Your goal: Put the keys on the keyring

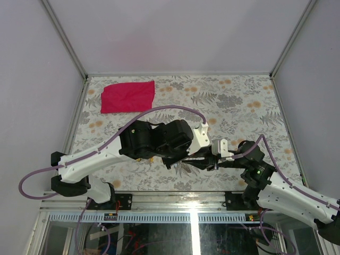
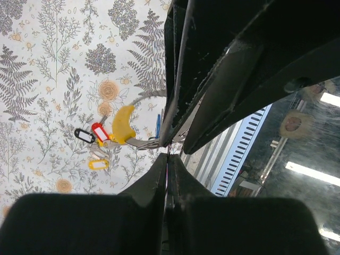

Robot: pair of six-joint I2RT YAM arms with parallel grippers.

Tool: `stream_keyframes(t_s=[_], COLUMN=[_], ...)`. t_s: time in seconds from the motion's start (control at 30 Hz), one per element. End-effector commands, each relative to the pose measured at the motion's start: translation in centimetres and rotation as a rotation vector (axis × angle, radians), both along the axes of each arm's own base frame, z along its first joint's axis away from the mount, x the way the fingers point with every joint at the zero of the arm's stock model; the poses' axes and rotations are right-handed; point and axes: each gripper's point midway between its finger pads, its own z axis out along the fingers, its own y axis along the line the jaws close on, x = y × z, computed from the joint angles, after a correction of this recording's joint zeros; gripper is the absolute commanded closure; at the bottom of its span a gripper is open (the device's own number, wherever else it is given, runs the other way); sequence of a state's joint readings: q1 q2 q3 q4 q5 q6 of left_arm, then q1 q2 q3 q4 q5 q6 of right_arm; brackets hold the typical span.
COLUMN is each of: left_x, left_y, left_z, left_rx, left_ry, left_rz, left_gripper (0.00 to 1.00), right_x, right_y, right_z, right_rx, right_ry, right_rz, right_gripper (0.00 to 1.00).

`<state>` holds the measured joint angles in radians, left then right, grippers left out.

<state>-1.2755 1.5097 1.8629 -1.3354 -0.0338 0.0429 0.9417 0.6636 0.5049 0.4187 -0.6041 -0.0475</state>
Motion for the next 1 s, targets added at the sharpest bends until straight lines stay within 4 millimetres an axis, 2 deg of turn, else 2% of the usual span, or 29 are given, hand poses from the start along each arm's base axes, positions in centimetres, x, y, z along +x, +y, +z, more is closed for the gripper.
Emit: stream_keyframes(t_s=[0.0,0.17,0.33,0.6,0.73,0.97], left_x=[-0.2,-0.3,-0.5,-0.6,-0.6,-0.6], left_y=[-0.1,-0.1,-0.2,-0.3,-0.4,-0.5], left_z=[1.2,1.6,1.8,1.8,2.1,2.2], left_rx=[-0.034,-0.053,-0.062,-0.068,-0.081,-0.089], left_ry=[-0.017,-0.020,-0.013,-0.007,-0.009,-0.013], left_rz=[-0.035,-0.038,-0.046,-0.050,-0.052,-0.052], left_gripper=[1.00,1.00,1.00,1.00,1.00,1.00], right_x=[-0.5,-0.4,-0.2,0.1,0.0,-0.4], right_y=[0.2,0.3,0.3,0.3,0.4,0.5], right_z=[1.1,0.8,1.0,1.0,1.0,1.5], right_rx=[0.040,0.036,0.046,0.059,0.058,0.075], right_ry=[-0.025,-0.023,-0.032,-0.038,-0.037,-0.037], right_rz=[0.030,0.030,0.021,0.002,0.010,0.038], right_gripper=[0.77,0.78,0.67,0.66,0.72,0.97])
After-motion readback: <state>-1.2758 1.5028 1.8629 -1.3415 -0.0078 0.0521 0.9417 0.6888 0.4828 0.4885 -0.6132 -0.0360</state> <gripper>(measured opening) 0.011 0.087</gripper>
